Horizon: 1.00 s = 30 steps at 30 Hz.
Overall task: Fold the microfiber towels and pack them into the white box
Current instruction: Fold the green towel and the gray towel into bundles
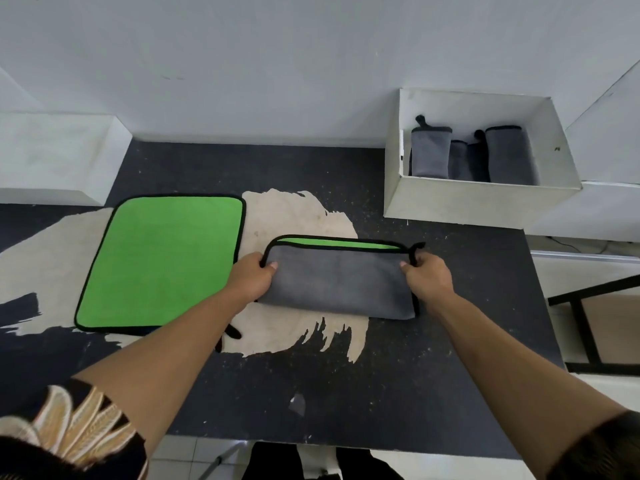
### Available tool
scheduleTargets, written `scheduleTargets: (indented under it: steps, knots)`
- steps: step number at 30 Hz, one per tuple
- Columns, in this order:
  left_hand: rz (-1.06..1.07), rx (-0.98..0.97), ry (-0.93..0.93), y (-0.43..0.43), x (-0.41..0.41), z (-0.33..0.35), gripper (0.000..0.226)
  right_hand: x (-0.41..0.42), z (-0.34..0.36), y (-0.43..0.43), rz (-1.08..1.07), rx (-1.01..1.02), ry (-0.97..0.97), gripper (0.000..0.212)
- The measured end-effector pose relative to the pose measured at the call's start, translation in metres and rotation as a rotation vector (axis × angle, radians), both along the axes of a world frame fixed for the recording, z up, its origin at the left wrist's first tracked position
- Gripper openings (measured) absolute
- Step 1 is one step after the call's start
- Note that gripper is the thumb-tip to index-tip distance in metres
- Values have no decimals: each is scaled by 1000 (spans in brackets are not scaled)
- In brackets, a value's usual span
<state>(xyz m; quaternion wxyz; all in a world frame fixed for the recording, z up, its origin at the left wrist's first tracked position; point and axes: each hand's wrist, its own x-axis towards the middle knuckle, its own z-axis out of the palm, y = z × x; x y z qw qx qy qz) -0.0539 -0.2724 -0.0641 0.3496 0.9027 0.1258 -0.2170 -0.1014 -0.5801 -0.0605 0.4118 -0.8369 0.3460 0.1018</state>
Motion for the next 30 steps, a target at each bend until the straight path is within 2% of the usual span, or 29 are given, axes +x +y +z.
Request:
scheduleTargets:
  steps: [2,5,7,9,13,19,21,23,25,26,28,30]
  knots:
    - [-20,30,34,1,-4,-6,23,-3,-5,1,18,-40,40,28]
    - [9,35,-62,-1,-3,-6,17,2,-5,0,2,-59,-30,13]
    - [36,18,-120,-4,3,-3,16,10,-1,-1,-19,-65,-93,12]
    - [49,16,-114,-5,9,-2,21,18,1,-1,-11,-79,-80,16]
    - [11,96,26,-4,15,-6,40,22,-4,-3,79,-113,46,26]
    - [7,149,-24,-3,13,-11,28,24,-2,-4,39,-112,33,29]
    - [-14,225,-1,-3,10,-6,31,18,6,-3,4,-111,59,37]
    - [-51,392,-4,-5,3,4,35,4,14,2,17,-231,96,48]
    - [-101,566,-141,-15,-9,14,45,-14,16,17,141,-489,55,61]
    - [-163,590,-244,-27,-17,16,52,-21,15,28,219,-574,-8,67]
    - [-335,535,-401,-56,-33,16,65,-25,8,53,407,-589,-90,74]
    - [-509,472,-402,-81,-38,2,68,-23,-6,72,630,-553,-93,70]
